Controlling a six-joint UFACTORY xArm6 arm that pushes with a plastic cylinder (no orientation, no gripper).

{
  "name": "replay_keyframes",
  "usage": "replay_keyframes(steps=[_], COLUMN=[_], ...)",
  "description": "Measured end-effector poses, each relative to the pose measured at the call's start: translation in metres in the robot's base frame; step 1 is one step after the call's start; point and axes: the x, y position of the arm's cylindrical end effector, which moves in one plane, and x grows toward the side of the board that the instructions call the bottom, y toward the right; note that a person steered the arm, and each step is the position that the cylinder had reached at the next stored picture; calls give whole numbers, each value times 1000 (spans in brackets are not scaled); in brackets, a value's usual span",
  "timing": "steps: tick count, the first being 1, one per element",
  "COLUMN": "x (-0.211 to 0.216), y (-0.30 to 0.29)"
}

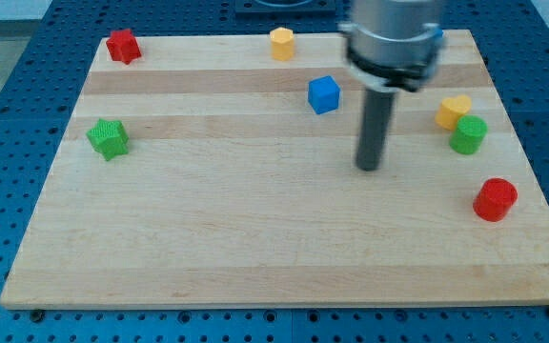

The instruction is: Push the green circle to the center

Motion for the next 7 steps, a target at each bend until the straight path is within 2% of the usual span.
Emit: replay_keyframes(steps=[2, 3, 7], x=[9, -16, -87], y=[148, 184, 9])
